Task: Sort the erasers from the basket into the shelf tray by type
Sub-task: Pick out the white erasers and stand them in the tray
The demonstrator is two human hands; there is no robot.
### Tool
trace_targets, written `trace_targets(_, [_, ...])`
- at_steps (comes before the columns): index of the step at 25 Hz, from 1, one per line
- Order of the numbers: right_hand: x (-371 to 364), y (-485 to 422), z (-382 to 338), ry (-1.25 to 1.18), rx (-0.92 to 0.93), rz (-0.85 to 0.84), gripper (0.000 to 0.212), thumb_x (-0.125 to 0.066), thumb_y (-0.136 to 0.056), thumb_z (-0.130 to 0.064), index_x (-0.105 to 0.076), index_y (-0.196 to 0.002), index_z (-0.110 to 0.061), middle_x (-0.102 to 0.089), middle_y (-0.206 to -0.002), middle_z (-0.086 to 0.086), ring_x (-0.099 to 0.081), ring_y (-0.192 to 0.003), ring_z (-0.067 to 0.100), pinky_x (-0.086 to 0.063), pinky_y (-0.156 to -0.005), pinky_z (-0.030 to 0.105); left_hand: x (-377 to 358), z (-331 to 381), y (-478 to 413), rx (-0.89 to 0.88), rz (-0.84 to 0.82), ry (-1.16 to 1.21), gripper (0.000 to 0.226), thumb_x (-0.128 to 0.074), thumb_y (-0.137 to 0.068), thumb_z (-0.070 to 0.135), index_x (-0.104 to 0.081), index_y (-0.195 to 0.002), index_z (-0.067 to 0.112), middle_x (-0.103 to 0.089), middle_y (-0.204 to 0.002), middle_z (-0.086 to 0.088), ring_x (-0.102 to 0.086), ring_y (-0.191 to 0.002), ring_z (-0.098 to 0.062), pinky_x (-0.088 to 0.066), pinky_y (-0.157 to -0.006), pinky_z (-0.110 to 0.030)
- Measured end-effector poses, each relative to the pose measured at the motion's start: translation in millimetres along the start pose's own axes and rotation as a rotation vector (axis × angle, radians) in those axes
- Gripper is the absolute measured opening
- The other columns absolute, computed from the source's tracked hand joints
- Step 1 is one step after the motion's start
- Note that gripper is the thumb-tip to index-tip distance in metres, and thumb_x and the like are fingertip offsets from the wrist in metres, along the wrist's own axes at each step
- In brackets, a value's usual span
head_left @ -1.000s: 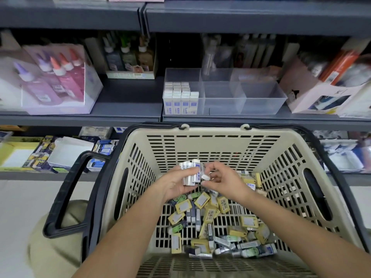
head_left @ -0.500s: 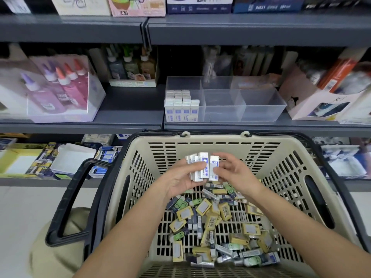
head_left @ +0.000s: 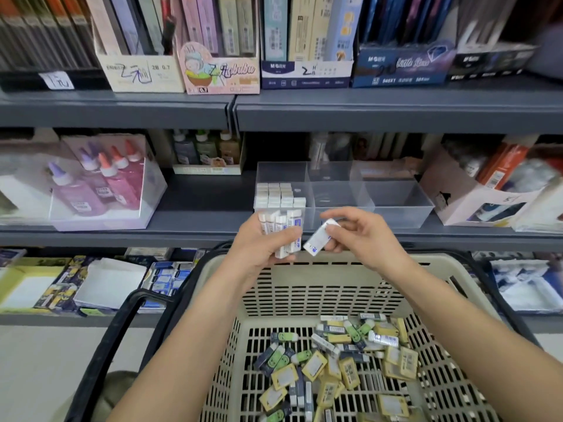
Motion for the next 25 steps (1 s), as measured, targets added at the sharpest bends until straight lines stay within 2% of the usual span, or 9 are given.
trace_targets(4, [6,-32,-11,0.046,-0.108,0.032,0.026,-0.064,-0.081,0.002,-0.060,-0.106,-0.002,-0.070,-0.070,0.004,-0.068,-0.061,0.008,-0.056,-0.062,0.018,14,8,-18,-0.033,0.111,-0.019,0.033,-0.077,-0.075,0.013,-0.057,-0.100,0.019,-0.070,-0.095,-0.005,-0.069,-0.077,-0.015,-0.055,-0.060,-0.027])
trace_targets(6, [16,-49,-21,0.248,-0.040,0.088,0.018,-0.071,-0.078,-0.017,-0.067,-0.094,-0.008,-0.070,-0.063,0.000,-0.067,-0.057,0.007,-0.055,-0.061,0.020,18,4,-25,-0.029,0.145,-0.036,0.033,-0.076,-0.076,0.012,-0.057,-0.101,0.019,-0.070,-0.097,-0.007,-0.070,-0.078,-0.017,-0.056,-0.061,-0.028])
trace_targets(8, [24,-66,-32,0.492,0.057,0.194,0.018,-0.072,-0.075,-0.035,-0.071,-0.076,-0.017,-0.067,-0.058,-0.006,-0.060,-0.056,0.005,-0.046,-0.061,0.016,19,-2,-29,-0.038,0.149,-0.066,0.032,-0.076,-0.076,0.012,-0.057,-0.100,0.019,-0.070,-0.095,-0.007,-0.069,-0.077,-0.017,-0.056,-0.063,-0.029])
trace_targets(11, [24,-90,-40,0.612,0.125,0.251,0.019,-0.071,-0.077,-0.035,-0.071,-0.078,-0.016,-0.066,-0.063,-0.002,-0.058,-0.062,0.013,-0.038,-0.055,0.019,18,-8,-32,-0.063,0.115,-0.085,0.030,-0.076,-0.075,0.011,-0.058,-0.097,0.021,-0.071,-0.085,-0.001,-0.068,-0.071,-0.014,-0.056,-0.061,-0.028])
trace_targets(15, [11,-117,-37,0.929,0.142,0.156,0.017,-0.067,-0.082,-0.026,-0.069,-0.091,-0.012,-0.068,-0.086,0.006,-0.058,-0.079,0.023,-0.029,-0.061,0.017,19,-10,-37,-0.065,0.083,-0.096,0.029,-0.077,-0.074,0.010,-0.059,-0.092,0.023,-0.071,-0.075,0.006,-0.068,-0.069,-0.013,-0.057,-0.061,-0.028])
trace_targets(17, [3,-122,-30,0.947,0.129,0.075,0.016,-0.066,-0.083,-0.022,-0.069,-0.095,-0.013,-0.070,-0.096,0.007,-0.061,-0.087,0.024,-0.028,-0.063,0.013,19,-11,-39,-0.057,0.079,-0.095,0.029,-0.077,-0.074,0.011,-0.059,-0.093,0.025,-0.071,-0.075,0.009,-0.068,-0.070,-0.012,-0.057,-0.060,-0.027])
trace_targets(20, [-6,-125,-23,0.917,0.113,0.003,0.015,-0.068,-0.082,-0.023,-0.070,-0.095,-0.016,-0.070,-0.094,-0.001,-0.057,-0.079,0.012,-0.030,-0.062,0.007,19,-11,-41,-0.045,0.074,-0.081,0.031,-0.077,-0.074,0.013,-0.058,-0.094,0.027,-0.072,-0.077,0.012,-0.070,-0.073,-0.011,-0.055,-0.059,-0.025])
trace_targets(23, [-7,-132,-17,0.917,0.016,-0.023,0.015,-0.069,-0.081,-0.029,-0.070,-0.095,-0.023,-0.062,-0.086,-0.009,-0.049,-0.071,0.004,-0.031,-0.051,0.001,20,-11,-41,-0.040,0.077,-0.074,0.032,-0.078,-0.073,0.014,-0.058,-0.094,0.028,-0.072,-0.078,0.011,-0.070,-0.074,-0.011,-0.055,-0.059,-0.024])
trace_targets(25, [-9,-135,-9,0.893,-0.048,-0.060,0.015,-0.068,-0.082,-0.030,-0.071,-0.096,-0.024,-0.064,-0.090,-0.010,-0.051,-0.073,0.003,-0.035,-0.063,0.006,20,-11,-41,-0.036,0.081,-0.065,0.032,-0.078,-0.073,0.014,-0.058,-0.094,0.028,-0.071,-0.079,0.010,-0.070,-0.074,-0.011,-0.055,-0.058,-0.024])
Point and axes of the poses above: each hand's wrist, its own y-axis away from the middle knuckle, its own x-axis out of the back of the hand, z = x × y, the point moved 4 cm from there along -y, towards the middle knuckle
